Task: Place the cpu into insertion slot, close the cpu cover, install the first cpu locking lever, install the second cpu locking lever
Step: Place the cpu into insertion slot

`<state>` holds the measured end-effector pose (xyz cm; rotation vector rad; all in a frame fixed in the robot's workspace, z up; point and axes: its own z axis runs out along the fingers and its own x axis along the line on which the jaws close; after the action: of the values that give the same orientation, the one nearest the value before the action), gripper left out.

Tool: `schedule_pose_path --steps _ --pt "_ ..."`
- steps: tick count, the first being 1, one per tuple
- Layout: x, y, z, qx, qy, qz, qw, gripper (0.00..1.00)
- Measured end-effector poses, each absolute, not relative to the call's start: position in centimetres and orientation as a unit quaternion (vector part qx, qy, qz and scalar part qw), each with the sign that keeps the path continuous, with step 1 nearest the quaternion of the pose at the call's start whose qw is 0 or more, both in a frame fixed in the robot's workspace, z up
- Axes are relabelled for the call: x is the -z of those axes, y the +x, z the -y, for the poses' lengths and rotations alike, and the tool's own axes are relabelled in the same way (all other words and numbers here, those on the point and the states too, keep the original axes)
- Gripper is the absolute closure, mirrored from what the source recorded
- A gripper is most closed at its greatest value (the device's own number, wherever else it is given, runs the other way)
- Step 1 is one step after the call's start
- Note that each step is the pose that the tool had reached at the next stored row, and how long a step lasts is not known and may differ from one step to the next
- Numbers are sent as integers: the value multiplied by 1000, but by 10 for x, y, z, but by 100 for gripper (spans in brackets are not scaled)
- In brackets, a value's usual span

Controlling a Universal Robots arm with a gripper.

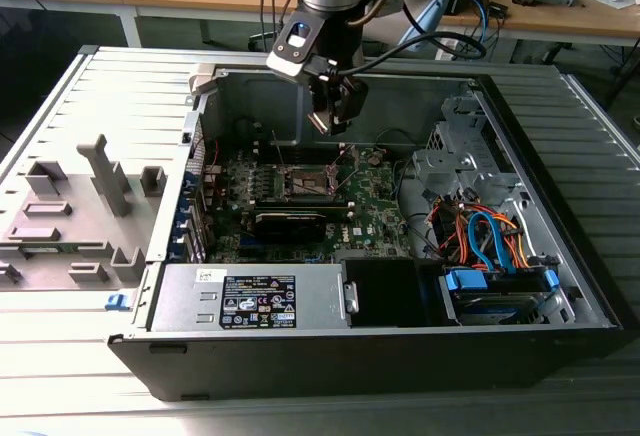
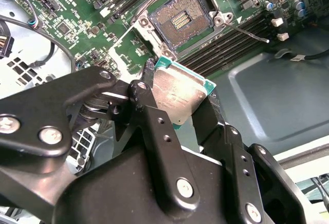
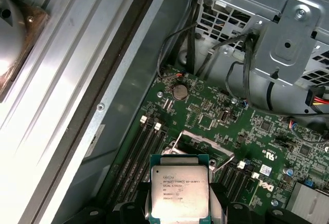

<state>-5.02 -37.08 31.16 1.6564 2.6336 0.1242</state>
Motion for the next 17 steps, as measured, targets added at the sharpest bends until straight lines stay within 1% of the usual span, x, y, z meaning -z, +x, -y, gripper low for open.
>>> schedule_pose_path --steps 17 --pt "-311 -50 371 -40 542 -839 14 46"
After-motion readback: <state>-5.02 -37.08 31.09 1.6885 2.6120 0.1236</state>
